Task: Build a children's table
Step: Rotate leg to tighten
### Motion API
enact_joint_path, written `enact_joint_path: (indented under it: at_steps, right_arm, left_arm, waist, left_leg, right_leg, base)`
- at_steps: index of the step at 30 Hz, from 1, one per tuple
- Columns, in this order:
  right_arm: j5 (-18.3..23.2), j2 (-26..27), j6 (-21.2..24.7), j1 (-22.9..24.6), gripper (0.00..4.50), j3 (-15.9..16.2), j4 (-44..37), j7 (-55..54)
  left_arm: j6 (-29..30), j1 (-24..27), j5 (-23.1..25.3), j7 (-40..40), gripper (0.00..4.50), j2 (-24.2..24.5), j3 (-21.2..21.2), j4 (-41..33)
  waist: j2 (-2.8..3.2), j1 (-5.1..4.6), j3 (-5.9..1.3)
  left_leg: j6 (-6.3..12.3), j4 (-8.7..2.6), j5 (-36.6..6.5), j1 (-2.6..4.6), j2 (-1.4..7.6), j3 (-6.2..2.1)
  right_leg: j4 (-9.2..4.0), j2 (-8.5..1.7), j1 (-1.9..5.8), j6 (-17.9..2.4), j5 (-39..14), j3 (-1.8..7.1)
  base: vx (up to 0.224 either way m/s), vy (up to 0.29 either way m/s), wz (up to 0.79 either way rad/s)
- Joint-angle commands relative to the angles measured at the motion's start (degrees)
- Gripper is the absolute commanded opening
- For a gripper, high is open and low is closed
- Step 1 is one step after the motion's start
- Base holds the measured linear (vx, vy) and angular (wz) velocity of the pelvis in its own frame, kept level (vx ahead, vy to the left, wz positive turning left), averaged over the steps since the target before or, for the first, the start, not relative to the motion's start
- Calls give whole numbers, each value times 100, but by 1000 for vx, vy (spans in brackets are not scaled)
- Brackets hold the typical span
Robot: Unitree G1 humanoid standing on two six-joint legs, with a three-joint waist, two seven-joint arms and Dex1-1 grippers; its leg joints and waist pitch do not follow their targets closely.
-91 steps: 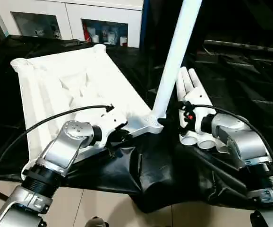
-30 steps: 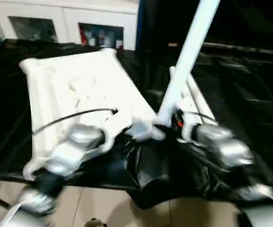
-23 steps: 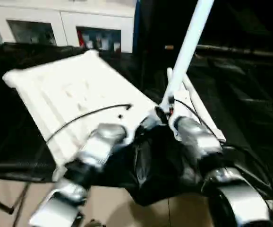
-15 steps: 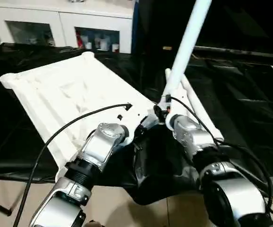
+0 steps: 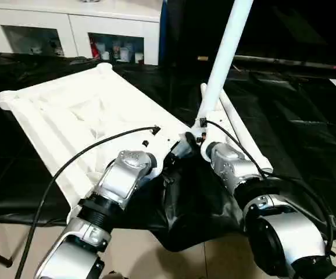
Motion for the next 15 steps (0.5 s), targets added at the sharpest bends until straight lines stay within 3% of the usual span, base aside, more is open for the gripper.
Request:
enact_joint_path:
  at_steps: [1,6,8,11,15]
  right_arm:
    - [80,189,105,-53,414,77,35,396]
    - [9,40,62,-24,444,249,-339,767]
    - [-72,-105,188,128,444,412,-811,1022]
    - [-156,-373,471,422,444,641,-1583,1392]
    - [-212,-853,916,888,444,1030,-2674,2110]
  left_arm:
    - [-249,-112,-104,-197,0,-11,-82,-352]
    - [-299,-82,-99,-385,0,171,-82,-448]
    - [-395,-47,-114,-533,0,293,-85,-506]
    - [-631,19,-167,-829,0,500,-120,-593]
    - [-827,150,-248,-1279,0,845,-148,-736]
  waist:
    - [50,22,-358]
    - [46,11,-394]
    - [39,28,-457]
    - [47,69,-468]
    - [54,149,-443]
  left_leg:
    - [-113,-426,-1962,49,25,-18]
    - [-50,-410,-1570,13,29,5]
    - [65,-361,-979,-17,34,29]
    - [255,-324,-401,-60,23,43]
    - [263,-341,-592,-4,44,62]
  right_leg:
    - [-566,-402,197,-694,-2068,230]
    - [-497,-395,254,-883,-1463,241]
    - [-391,-385,293,-1047,-565,252]
    - [-293,-358,325,-1250,366,238]
    - [-330,-356,306,-1234,195,250]
  base:
    - [0,0,0]
    - [0,0,0]
    - [0,0,0]
    - [0,0,0]
    - [0,0,0]
